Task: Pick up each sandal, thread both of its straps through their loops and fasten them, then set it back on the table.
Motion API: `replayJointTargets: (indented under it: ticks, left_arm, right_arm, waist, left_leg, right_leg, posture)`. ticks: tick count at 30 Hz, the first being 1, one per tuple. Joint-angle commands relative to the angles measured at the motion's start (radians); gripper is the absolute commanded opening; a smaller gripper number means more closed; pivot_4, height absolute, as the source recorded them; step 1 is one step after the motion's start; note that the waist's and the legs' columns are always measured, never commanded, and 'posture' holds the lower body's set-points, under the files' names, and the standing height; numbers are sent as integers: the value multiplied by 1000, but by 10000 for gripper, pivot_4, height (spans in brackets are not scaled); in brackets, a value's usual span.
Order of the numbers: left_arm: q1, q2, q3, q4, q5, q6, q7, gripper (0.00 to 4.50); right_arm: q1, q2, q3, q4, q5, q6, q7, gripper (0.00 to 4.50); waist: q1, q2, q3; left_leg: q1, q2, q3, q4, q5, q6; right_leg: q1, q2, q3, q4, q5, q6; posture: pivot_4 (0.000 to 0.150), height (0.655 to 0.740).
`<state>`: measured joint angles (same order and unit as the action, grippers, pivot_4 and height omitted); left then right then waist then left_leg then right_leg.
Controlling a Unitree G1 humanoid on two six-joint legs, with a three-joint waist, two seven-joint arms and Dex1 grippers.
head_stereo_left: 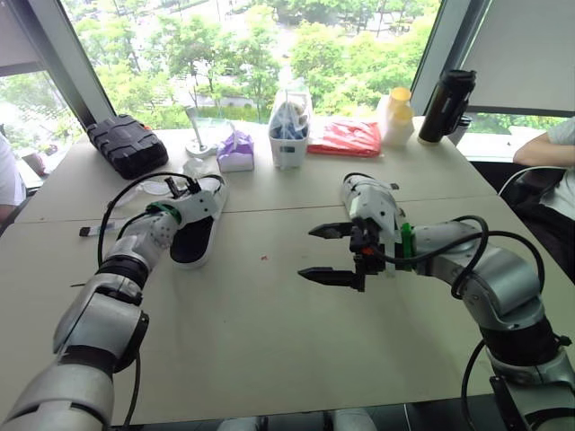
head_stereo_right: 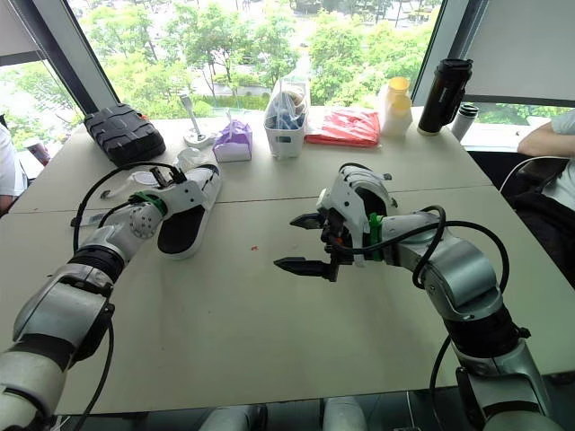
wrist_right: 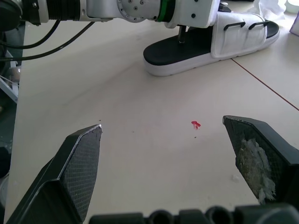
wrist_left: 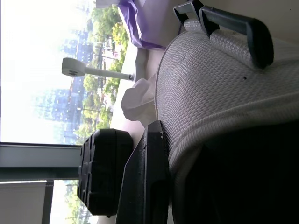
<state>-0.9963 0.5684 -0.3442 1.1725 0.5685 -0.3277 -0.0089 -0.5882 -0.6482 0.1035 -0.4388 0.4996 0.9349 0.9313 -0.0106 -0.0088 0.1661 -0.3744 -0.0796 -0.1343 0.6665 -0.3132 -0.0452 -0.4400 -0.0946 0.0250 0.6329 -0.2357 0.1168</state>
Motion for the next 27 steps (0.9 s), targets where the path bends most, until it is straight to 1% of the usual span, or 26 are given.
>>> replayJointTargets:
  ticks: [1, 4, 7, 9, 10, 11, 12, 13, 15, 17, 19, 21, 27]
  left_arm:
    - [8, 13, -5, -27, -3, -112, 22, 228]
    - [23, 34, 1, -78, -29, -257, -30, 228]
    - [38, 90, -18, -175, -17, -440, -82, 228]
    - [54, 120, -21, -236, -62, -576, -162, 228]
    - [61, 143, -34, -270, -51, -637, -181, 228]
    - [69, 157, -36, -295, -66, -702, -208, 228]
    - [76, 167, -53, -309, -104, -783, -256, 228]
    - [78, 185, -70, -329, -95, -856, -273, 228]
    - [81, 198, -77, -338, -97, -945, -288, 228]
    - [85, 202, -119, -326, -166, -1033, -344, 228]
    - [83, 213, -170, -317, -186, -1141, -367, 228]
    - [76, 212, -180, -302, -159, -1189, -371, 228]
    - [45, 163, -147, -260, -13, -1231, -350, 228]
  right_arm:
    - [-6, -24, -11, -9, 14, -12, 0, 45000]
    - [-2, -45, -16, 12, 7, -29, 6, 45000]
    - [-4, -74, -27, 49, -4, -59, 20, 45000]
    - [-5, -100, -34, 83, -16, -91, 36, 45000]
    - [-8, -112, -37, 103, -22, -108, 43, 45000]
    - [-11, -124, -40, 122, -28, -125, 51, 45000]
    - [-13, -138, -42, 142, -32, -139, 60, 45000]
    - [-17, -151, -43, 163, -38, -150, 67, 45000]
    - [-23, -170, -42, 198, -50, -172, 77, 45000]
    - [-25, -181, -40, 227, -60, -198, 89, 45000]
    - [-27, -186, -39, 251, -72, -216, 93, 45000]
    - [-25, -189, -34, 259, -80, -221, 96, 45000]
    - [-17, -189, -35, 239, -79, -216, 105, 45000]
  waist:
    - [1, 0, 0]
    - [2, 0, 0]
    - [1, -1, 1]
    - [1, -2, 1]
    - [1, -2, 1]
    - [0, -2, 1]
    - [-1, -2, 1]
    - [-1, -2, 1]
    - [0, -2, 1]
    - [-1, -2, 1]
    - [-3, -2, 1]
    - [-2, -2, 1]
    - [-2, -2, 1]
  left_leg:
    - [0, 0, 0, 0, 0, 0]
    - [-1, 0, 0, 0, 0, 0]
    - [-2, -1, 0, 0, 0, 0]
    - [-4, -1, 0, 0, 0, 0]
    - [-5, 0, 0, 0, 0, 0]
    - [-5, 0, 0, 0, 0, 0]
    - [-5, 1, 0, 0, 0, 0]
    - [-5, 1, 0, 0, 0, 0]
    - [-5, 1, 0, 0, 0, 0]
    - [-5, 1, 1, 0, 0, 0]
    - [-5, 1, 1, 0, 0, 0]
    - [-5, 1, 1, 0, 0, 0]
    - [-5, -1, 4, 1, 0, 0]
  right_leg:
    - [0, 0, 0, 0, 0, 0]
    - [0, 0, 0, 0, 0, 0]
    - [-1, -1, 0, -1, 0, 0]
    - [-3, -2, 0, -1, 0, 0]
    - [-4, -2, 0, -1, 0, 0]
    - [-4, -2, 0, -1, 0, 0]
    - [-4, -2, 0, -2, 0, 0]
    - [-4, -2, 0, -2, 0, 0]
    - [-4, -2, 0, -2, 0, 0]
    - [-4, -2, 0, -2, 0, 0]
    - [-4, -1, 0, -1, 0, 0]
    - [-4, -1, 0, -1, 0, 0]
    - [-3, -1, 0, -1, 0, 0]
  posture:
    - [1500, 7400]
    - [1500, 7400]
    - [1500, 7400]
    - [1500, 7400]
    - [1500, 7400]
    - [1500, 7400]
    - [1500, 7400]
    - [1500, 7400]
    - [1500, 7400]
    - [1500, 7400]
    - [1500, 7400]
    - [1500, 7400]
    - [1500, 7400]
